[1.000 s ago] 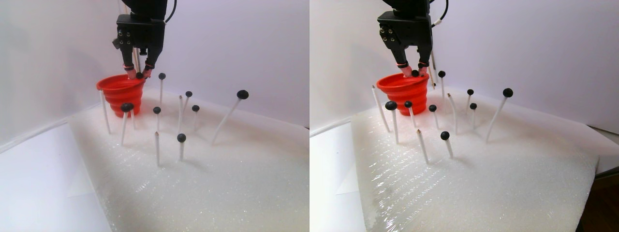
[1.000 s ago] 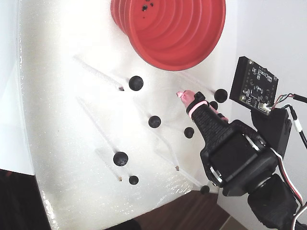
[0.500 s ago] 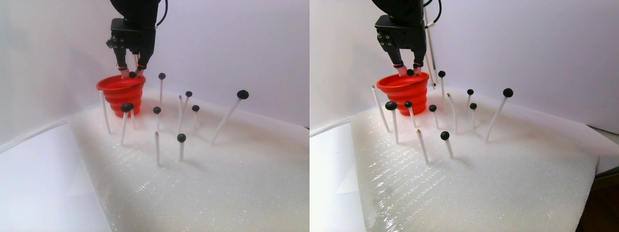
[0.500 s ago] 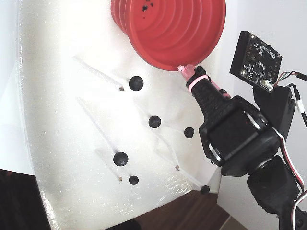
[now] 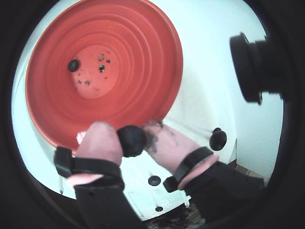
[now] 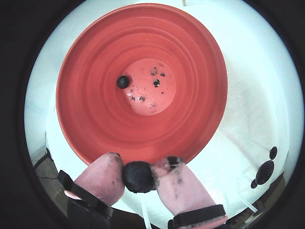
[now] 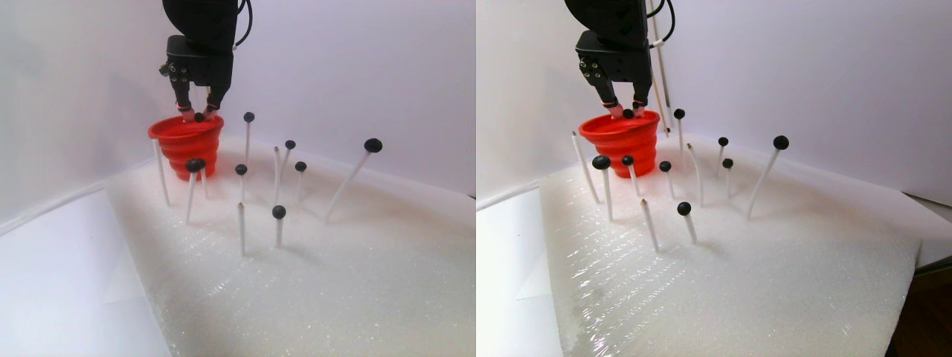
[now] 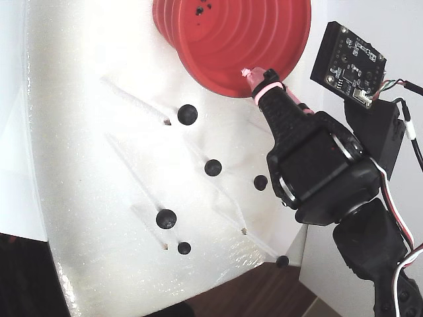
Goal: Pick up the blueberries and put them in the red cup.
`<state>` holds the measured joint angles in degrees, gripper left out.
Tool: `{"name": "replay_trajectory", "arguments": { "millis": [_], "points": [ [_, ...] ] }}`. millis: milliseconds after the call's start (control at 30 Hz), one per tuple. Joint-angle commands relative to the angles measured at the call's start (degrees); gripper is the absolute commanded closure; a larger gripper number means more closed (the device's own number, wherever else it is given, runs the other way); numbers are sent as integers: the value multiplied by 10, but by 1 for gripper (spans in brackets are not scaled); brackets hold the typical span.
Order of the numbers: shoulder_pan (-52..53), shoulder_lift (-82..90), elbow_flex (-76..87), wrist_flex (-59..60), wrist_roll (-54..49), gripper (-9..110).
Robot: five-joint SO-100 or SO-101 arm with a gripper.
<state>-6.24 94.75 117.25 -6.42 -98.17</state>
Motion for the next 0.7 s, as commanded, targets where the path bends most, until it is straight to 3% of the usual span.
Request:
{"name": "replay_trajectory", "arguments": {
  "millis": [0, 667],
  "points": [
    [-16, 5, -47, -22, -4, 90],
    [-8, 35, -45, -23, -10, 85]
  ]
}}
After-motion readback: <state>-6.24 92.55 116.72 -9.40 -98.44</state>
